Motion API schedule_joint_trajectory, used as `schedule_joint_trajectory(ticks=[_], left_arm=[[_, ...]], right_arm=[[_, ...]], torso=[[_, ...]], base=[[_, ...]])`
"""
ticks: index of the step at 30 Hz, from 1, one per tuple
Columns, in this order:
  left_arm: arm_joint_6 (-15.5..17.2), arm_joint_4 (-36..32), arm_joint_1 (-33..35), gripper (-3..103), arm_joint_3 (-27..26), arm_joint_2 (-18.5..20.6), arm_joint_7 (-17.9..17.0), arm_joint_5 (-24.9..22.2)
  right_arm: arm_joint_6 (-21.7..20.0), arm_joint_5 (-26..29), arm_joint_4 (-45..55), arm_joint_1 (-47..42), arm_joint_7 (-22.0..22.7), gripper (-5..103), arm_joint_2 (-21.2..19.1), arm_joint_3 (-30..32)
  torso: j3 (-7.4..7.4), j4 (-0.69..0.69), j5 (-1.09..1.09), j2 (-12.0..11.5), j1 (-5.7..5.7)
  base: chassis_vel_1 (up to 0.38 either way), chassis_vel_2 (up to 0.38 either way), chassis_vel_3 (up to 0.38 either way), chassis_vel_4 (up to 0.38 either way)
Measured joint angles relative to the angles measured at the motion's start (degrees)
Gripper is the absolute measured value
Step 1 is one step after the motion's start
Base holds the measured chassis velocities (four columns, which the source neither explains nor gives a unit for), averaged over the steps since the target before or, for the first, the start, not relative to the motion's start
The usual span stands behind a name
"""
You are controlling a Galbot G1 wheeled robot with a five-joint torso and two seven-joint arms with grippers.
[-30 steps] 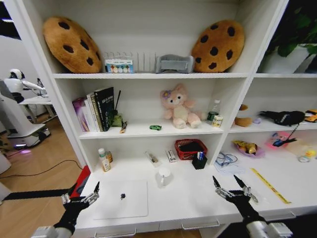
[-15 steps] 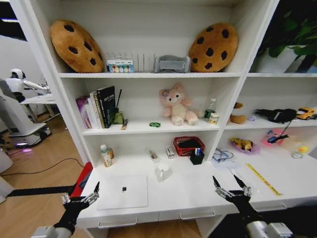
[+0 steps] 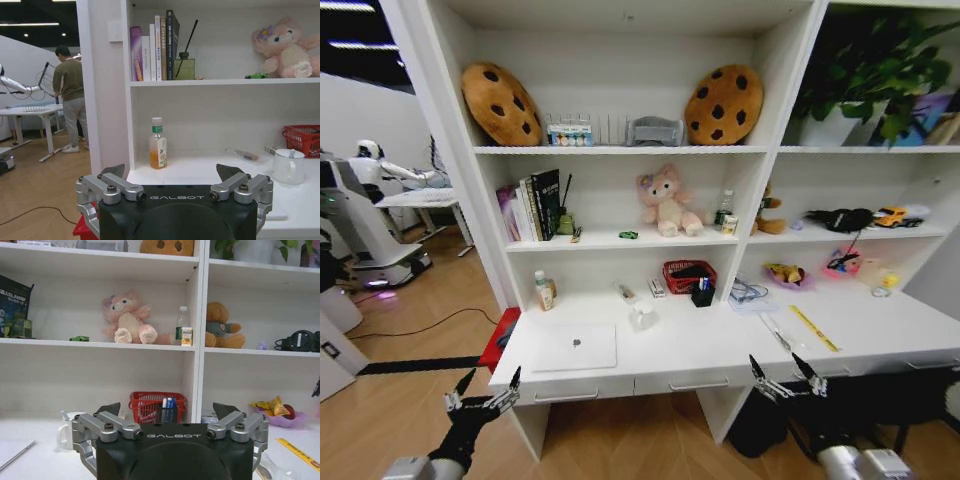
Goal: Organize the objects on the table.
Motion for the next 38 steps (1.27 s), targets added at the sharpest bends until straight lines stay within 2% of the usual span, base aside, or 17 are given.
schedule_joint_trajectory(ticks=[5, 11, 15, 17, 25, 38], left_arm=[[0.00, 0.00, 0.02, 100, -0.01, 0.00, -0.01, 0.00], [0.00, 0.00, 0.02, 100, -0.01, 0.00, -0.02, 0.00], [0.00, 0.00, -0.01, 100, 0.01, 0.00, 0.02, 0.00], [0.00, 0.00, -0.01, 100, 0.01, 0.00, 0.02, 0.00], [0.00, 0.00, 0.01, 100, 0.00, 0.00, 0.01, 0.00], [0.00, 0.00, 0.01, 100, 0.00, 0.00, 0.00, 0.00]], right_arm=[[0.00, 0.00, 0.00, -0.02, 0.00, 100, 0.00, 0.00], [0.00, 0.00, 0.00, -0.03, 0.00, 100, 0.01, 0.00], [0.00, 0.00, 0.00, -0.02, 0.00, 100, 0.00, 0.00], [0.00, 0.00, 0.00, 0.03, 0.00, 100, -0.01, 0.00], [0.00, 0.00, 0.00, 0.01, 0.00, 100, 0.00, 0.00], [0.00, 0.00, 0.00, 0.00, 0.00, 100, 0.00, 0.00]], torso=[[-0.02, 0.01, -0.01, 0.03, -0.05], [-0.02, -0.01, 0.00, 0.04, -0.07], [0.02, -0.02, 0.03, -0.03, 0.04], [0.03, 0.04, -0.01, -0.04, 0.09], [0.00, -0.01, -0.01, -0.02, 0.01], [0.00, 0.00, -0.01, -0.01, 0.01]], base=[[0.323, -0.333, -0.318, 0.325], [0.066, -0.052, -0.161, 0.135], [-0.065, -0.007, 0.021, -0.003], [-0.078, 0.020, 0.116, -0.035], [-0.013, 0.027, 0.044, -0.014], [0.012, -0.006, -0.006, 0.005]])
